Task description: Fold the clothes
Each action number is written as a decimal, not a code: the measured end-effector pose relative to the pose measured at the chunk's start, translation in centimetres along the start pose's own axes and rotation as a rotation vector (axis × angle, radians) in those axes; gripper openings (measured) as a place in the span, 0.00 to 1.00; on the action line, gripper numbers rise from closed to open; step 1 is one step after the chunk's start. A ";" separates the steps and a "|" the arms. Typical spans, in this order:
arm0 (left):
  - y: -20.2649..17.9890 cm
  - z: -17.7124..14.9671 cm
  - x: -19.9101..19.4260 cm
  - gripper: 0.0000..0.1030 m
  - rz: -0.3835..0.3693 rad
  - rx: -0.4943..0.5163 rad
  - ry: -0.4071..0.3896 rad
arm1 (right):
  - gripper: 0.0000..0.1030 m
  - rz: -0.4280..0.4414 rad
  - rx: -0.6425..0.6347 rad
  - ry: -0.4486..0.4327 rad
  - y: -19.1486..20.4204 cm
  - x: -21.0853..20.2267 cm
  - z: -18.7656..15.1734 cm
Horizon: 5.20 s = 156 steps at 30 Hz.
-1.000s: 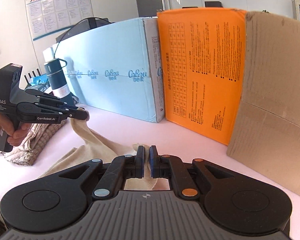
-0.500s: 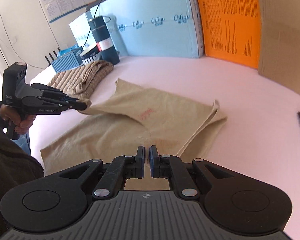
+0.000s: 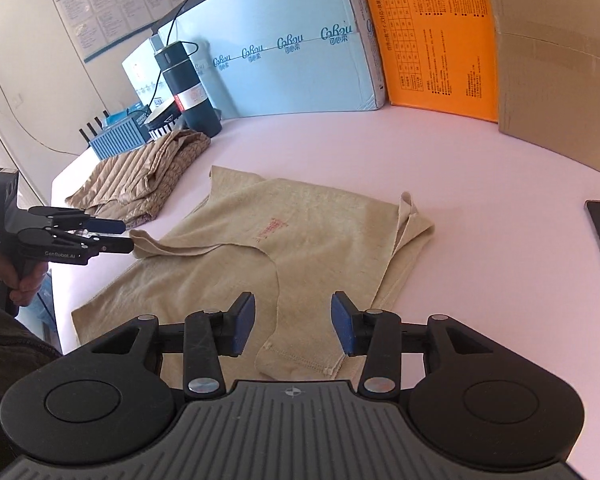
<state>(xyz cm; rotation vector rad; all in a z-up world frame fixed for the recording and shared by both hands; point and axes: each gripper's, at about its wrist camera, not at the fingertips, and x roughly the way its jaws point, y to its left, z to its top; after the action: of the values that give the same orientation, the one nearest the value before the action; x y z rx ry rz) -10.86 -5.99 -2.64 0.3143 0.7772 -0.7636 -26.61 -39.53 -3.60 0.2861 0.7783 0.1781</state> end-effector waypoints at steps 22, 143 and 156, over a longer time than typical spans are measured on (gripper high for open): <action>-2.8 -6.9 -4.5 0.76 -0.051 -0.043 0.226 | 0.69 0.142 0.343 0.165 1.1 -5.2 -11.2; 3.8 10.4 8.5 0.59 -0.053 -0.099 0.047 | 1.00 -0.172 0.114 -0.212 -6.1 4.2 -4.0; 1.9 6.3 8.2 0.05 -0.028 -0.113 0.043 | 1.00 -0.202 0.082 -0.197 -5.5 4.4 -4.0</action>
<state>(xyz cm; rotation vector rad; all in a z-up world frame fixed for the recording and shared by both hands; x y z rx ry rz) -2.43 -12.05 -4.33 0.2191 0.8639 -0.7377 -26.10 -42.87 -10.94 0.2958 0.6152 -0.0724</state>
